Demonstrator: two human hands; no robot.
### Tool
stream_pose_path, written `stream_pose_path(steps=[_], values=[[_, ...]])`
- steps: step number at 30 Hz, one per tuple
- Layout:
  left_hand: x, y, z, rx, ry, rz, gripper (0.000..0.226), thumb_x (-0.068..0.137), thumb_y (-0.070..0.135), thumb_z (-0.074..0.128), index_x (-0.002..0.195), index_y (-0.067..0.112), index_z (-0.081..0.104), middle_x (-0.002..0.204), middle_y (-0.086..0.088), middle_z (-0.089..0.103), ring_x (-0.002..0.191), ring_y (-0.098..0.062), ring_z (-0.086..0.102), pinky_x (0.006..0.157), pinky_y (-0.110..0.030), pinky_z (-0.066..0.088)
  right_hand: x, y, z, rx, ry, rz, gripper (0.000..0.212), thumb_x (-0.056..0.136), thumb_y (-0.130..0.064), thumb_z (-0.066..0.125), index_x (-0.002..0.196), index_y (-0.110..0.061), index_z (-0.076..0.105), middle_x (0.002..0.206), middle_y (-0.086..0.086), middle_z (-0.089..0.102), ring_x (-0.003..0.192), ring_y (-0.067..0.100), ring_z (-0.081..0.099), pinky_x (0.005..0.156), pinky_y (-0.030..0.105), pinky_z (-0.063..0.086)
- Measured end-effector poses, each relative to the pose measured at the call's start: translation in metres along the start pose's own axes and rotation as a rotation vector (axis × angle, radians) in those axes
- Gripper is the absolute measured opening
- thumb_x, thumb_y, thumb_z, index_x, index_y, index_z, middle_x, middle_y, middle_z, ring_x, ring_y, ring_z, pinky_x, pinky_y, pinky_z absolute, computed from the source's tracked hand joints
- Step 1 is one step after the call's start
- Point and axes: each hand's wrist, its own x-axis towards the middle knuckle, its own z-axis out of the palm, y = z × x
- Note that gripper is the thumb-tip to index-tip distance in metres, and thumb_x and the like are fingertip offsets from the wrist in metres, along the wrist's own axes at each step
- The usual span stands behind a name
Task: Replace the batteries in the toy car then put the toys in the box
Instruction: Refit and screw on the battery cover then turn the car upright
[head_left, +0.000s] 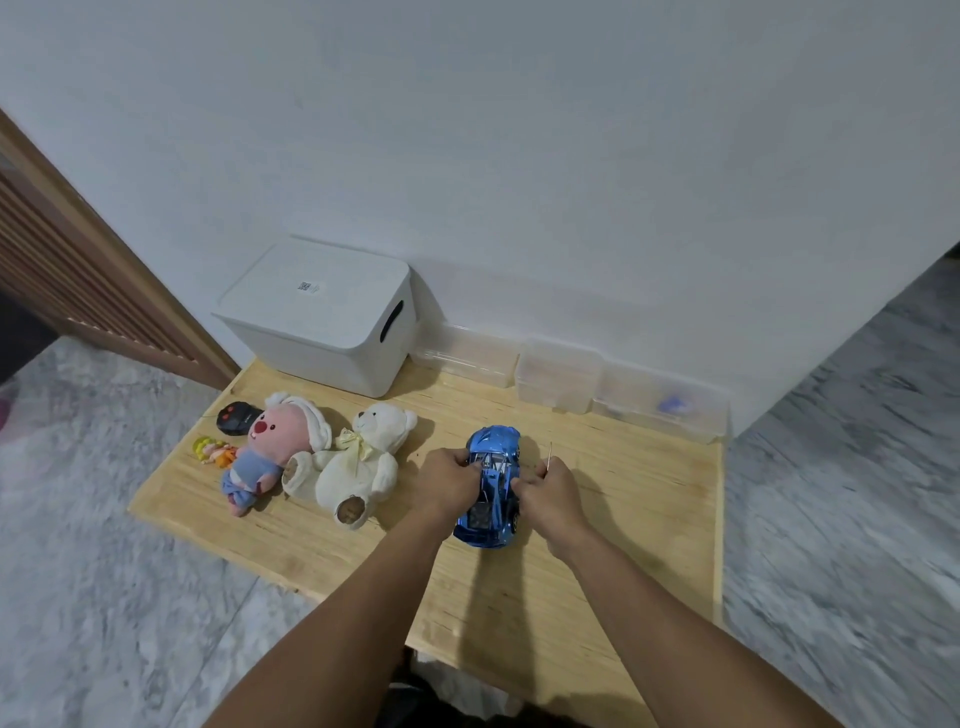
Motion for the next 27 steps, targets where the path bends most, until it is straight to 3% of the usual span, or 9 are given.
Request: stream_pose_path(steps=[4,7,13,15,18,24,27], values=[[0.0,0.003,0.001,0.123,-0.029,0.011,0.021,0.086,0.006,0.054,0.079,0.016,0.071,0.086,-0.015,0.074,0.085,-0.03,0.07,0.074,-0.043,0.058,0.0,0.007,0.003,-0.058,0.084,-0.027,0.032,0.084,-0.004,0.06,0.072,-0.019,0.035,0.072,-0.001,0.043,0.062,0.015,0.038,0.053,0.026,0.033],[0.007,0.004,0.001,0.188,-0.047,0.032,0.022,0.082,0.003,0.055,0.086,0.01,0.075,0.084,-0.013,0.074,0.082,-0.028,0.07,0.071,-0.04,0.059,0.001,0.01,0.007,-0.057,0.119,-0.015,0.035,0.08,-0.009,0.069,0.071,-0.019,0.037,0.072,0.0,0.048,0.062,0.015,0.042,0.054,0.027,0.036],[0.012,0.002,-0.003,0.215,-0.149,0.058,0.028,0.078,-0.001,0.052,0.092,0.007,0.075,0.086,-0.01,0.073,0.083,-0.026,0.069,0.072,-0.039,0.06,-0.002,0.01,0.015,-0.056,0.174,0.03,0.033,0.075,-0.009,0.072,0.07,-0.019,0.04,0.075,0.007,0.059,0.069,0.025,0.057,0.065,0.042,0.052],[0.013,0.001,-0.005,0.217,-0.194,0.07,0.031,0.079,-0.004,0.049,0.09,0.014,0.072,0.087,-0.01,0.071,0.084,-0.026,0.068,0.073,-0.037,0.06,-0.001,0.01,0.016,-0.066,0.21,0.046,0.035,0.074,-0.006,0.071,0.069,-0.019,0.04,0.077,0.011,0.063,0.072,0.03,0.062,0.068,0.048,0.055],[0.018,-0.002,-0.008,0.206,-0.231,0.08,0.033,0.077,-0.005,0.048,0.087,0.016,0.073,0.091,-0.013,0.073,0.088,-0.028,0.069,0.078,-0.043,0.059,-0.002,0.01,0.019,-0.056,0.233,0.058,0.035,0.074,-0.001,0.069,0.068,-0.018,0.039,0.072,0.01,0.059,0.067,0.026,0.059,0.066,0.047,0.055],[0.026,-0.004,-0.011,0.189,-0.208,0.059,0.038,0.081,0.001,0.055,0.115,0.007,0.07,0.104,-0.011,0.072,0.095,-0.026,0.067,0.079,-0.034,0.057,0.002,0.001,0.018,-0.087,0.286,0.124,0.022,0.074,-0.003,0.061,0.07,-0.017,0.044,0.078,0.009,0.06,0.076,0.03,0.064,0.069,0.049,0.059],[0.032,-0.003,-0.016,0.188,-0.205,0.046,0.029,0.082,0.002,0.056,0.105,0.009,0.072,0.101,-0.012,0.071,0.092,-0.027,0.067,0.076,-0.034,0.058,0.003,-0.012,0.013,-0.141,0.283,0.169,0.012,0.079,-0.007,0.054,0.076,-0.015,0.046,0.082,0.007,0.06,0.072,0.024,0.06,0.069,0.042,0.056]])
